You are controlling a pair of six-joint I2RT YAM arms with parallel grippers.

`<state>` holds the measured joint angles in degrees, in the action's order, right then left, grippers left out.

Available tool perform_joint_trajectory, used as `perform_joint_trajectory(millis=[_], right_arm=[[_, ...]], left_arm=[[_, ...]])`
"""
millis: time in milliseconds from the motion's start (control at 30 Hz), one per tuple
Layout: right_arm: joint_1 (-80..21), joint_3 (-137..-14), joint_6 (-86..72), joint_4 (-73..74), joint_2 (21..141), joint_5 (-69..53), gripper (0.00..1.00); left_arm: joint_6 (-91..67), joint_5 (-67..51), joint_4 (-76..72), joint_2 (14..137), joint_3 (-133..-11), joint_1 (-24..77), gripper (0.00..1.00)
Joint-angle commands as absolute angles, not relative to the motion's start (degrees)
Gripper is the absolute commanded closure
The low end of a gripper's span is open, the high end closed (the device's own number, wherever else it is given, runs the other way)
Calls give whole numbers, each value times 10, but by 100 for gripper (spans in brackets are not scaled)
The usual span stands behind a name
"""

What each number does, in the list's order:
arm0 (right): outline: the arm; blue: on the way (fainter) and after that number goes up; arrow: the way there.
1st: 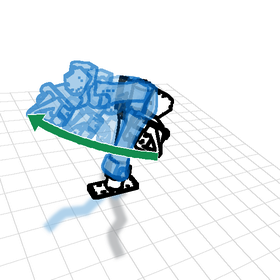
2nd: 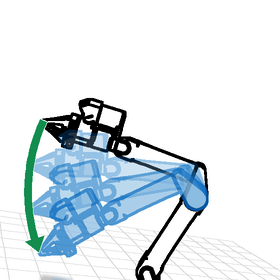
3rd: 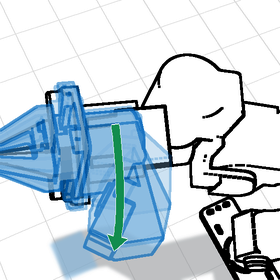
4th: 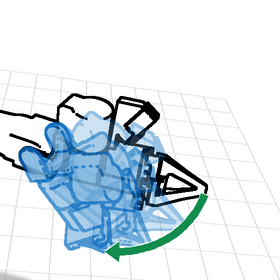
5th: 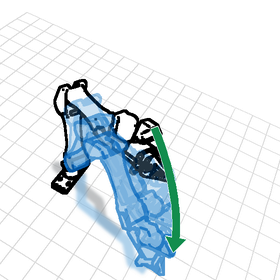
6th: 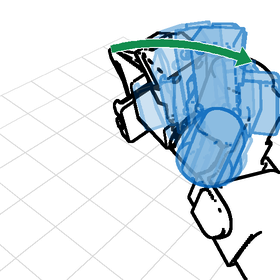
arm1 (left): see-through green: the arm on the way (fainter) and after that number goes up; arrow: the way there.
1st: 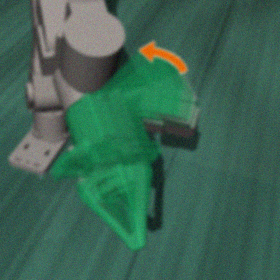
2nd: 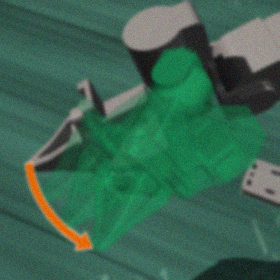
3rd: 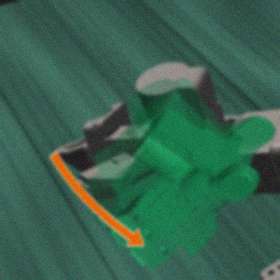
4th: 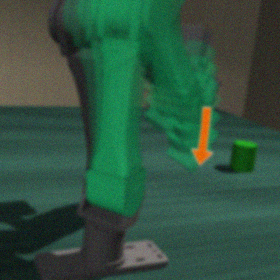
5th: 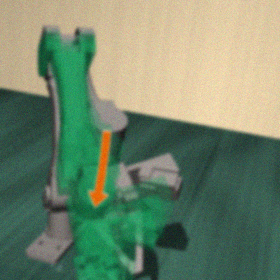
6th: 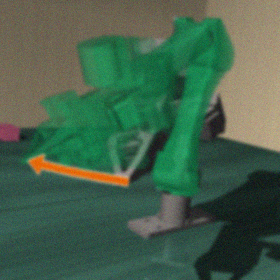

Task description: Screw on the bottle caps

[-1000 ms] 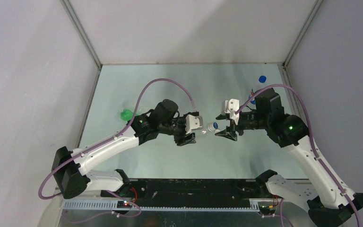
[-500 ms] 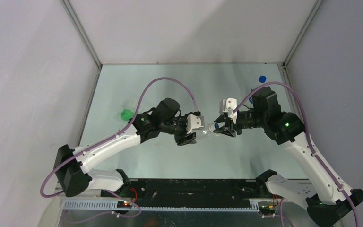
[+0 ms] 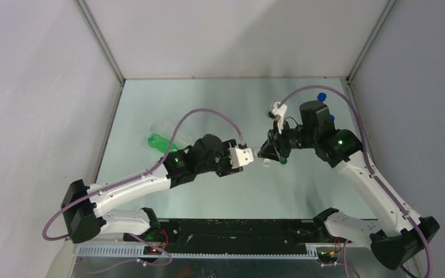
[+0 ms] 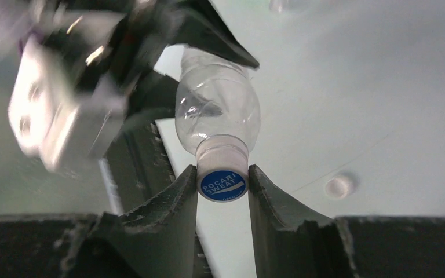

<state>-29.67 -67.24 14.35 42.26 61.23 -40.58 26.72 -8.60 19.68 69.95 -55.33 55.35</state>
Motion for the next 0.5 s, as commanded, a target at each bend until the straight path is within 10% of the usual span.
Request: perform_joint_trajectory(millis=[0,200,467], right_arm=[[-264,-696,-213,416,656,-319,100],[-235,-675,-348,354,647,-323,95],[-234,-679,-51,355,555,-330,35]], left_arm=[[354,225,-82,665,-499,651,65],[448,377,-201,712,-455,696,63],[330,173,6,669,-485,634,63]])
